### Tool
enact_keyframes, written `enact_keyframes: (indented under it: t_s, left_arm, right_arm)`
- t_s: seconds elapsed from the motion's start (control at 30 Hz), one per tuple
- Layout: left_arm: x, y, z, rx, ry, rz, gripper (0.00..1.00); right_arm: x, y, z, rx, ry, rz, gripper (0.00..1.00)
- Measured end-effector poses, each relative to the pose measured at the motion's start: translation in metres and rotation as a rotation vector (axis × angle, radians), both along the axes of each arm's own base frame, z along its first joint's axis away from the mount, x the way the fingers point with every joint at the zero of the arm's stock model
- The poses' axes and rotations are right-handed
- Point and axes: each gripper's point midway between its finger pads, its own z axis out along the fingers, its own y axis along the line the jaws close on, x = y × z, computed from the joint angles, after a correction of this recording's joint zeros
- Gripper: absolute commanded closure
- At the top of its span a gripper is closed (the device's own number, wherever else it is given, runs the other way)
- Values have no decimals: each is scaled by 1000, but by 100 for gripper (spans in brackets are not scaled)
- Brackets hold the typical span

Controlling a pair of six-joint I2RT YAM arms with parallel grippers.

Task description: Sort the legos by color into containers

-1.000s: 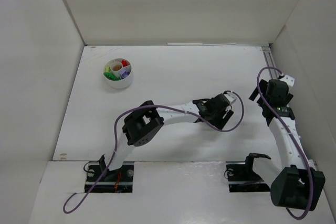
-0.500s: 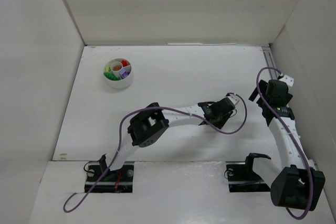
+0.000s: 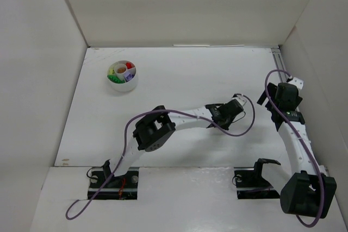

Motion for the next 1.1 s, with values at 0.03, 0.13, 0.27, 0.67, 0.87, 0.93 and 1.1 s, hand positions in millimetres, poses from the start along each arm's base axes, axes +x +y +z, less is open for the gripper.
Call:
enact_keyframes:
  t_s: [0.03, 0.13, 0.27, 0.67, 0.87, 0.93, 1.1]
  left_arm:
    - [5, 3, 1, 0, -4, 9, 100]
    - [28, 31, 9, -5, -1, 63, 100]
    - [95, 101, 52, -63, -29, 232, 100]
    - [246, 326, 146, -103, -241, 772, 100]
    - [275, 407, 137, -29, -240, 942, 100]
    - [279, 427, 136, -14, -240, 982, 100]
    - [282, 461, 138, 2, -239, 1046, 100]
  right_arm:
    - [1, 1, 0, 0, -3, 5, 0]
    - [3, 3, 0, 0, -7, 26, 0]
    - [8, 5, 4, -1, -27, 49, 0]
    - [18, 6, -28, -3, 68, 94, 0]
    - [20, 7, -45, -3, 127, 115, 0]
    - [21, 7, -51, -1, 145, 121, 0]
    - [23, 8, -63, 7, 184, 136, 0]
